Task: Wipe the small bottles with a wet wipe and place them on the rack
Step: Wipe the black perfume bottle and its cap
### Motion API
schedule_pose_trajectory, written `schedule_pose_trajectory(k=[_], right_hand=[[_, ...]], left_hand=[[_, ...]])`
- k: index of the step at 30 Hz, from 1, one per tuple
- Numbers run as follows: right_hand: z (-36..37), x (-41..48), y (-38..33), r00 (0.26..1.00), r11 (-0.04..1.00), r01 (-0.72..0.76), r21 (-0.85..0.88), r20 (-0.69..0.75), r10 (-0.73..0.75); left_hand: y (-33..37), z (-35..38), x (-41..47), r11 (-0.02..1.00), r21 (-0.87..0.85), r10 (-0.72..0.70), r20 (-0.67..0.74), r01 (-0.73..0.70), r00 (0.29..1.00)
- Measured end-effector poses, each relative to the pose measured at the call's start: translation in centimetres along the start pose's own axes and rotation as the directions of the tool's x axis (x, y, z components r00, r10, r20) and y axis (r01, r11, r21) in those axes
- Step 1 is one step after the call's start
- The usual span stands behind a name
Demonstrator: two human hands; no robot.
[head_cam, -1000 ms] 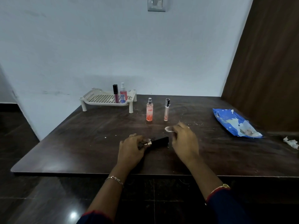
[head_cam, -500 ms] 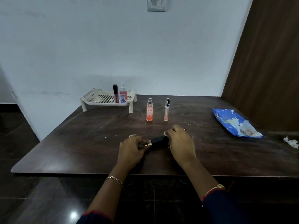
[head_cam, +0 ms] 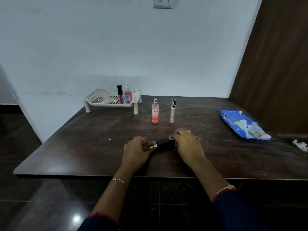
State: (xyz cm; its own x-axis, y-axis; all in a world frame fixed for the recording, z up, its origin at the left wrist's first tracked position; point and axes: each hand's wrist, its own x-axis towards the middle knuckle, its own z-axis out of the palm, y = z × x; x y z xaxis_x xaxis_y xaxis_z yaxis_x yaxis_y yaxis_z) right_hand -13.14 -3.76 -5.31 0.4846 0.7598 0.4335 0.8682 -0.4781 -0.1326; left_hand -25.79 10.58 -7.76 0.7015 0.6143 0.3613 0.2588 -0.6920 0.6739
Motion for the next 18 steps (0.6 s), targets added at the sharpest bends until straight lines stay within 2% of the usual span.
schedule_pose_trajectory(k=[7, 11, 13, 16, 18], right_hand=[[0.9, -0.1, -2.3, 0.988, 0.985, 0.151, 0.077, -0.019, -0.150], [0.6, -0.6, -1.0, 0.984, 0.982, 0.179, 0.068, -0.018, -0.178], [0.1, -0.7, 0.1, 0.990, 0.988, 0.139, 0.060, -0.030, -0.138], [-0.6, -1.1, 1.7, 0.998, 1.000, 0.020, 0.023, -0.067, -0.019], [-0.7, -1.4, 2.4, 0.993, 0.996, -0.063, 0.065, -0.098, 0.069]], left_hand=[[0.2, 0.0, -0.1, 1.000, 0.006, -0.009, -0.015, 0.009, 1.000], [0.0, 0.1, 0.0, 1.000, -0.008, -0.011, -0.013, 0.011, 1.000], [-0.1, 0.1, 0.0, 1.000, 0.006, -0.017, -0.015, 0.017, 1.000], [-0.4, 0.2, 0.1, 0.989, 0.141, -0.038, 0.012, 0.036, 0.999], [-0.6, 0.3, 0.1, 0.977, 0.208, -0.061, 0.008, 0.058, 0.998]])
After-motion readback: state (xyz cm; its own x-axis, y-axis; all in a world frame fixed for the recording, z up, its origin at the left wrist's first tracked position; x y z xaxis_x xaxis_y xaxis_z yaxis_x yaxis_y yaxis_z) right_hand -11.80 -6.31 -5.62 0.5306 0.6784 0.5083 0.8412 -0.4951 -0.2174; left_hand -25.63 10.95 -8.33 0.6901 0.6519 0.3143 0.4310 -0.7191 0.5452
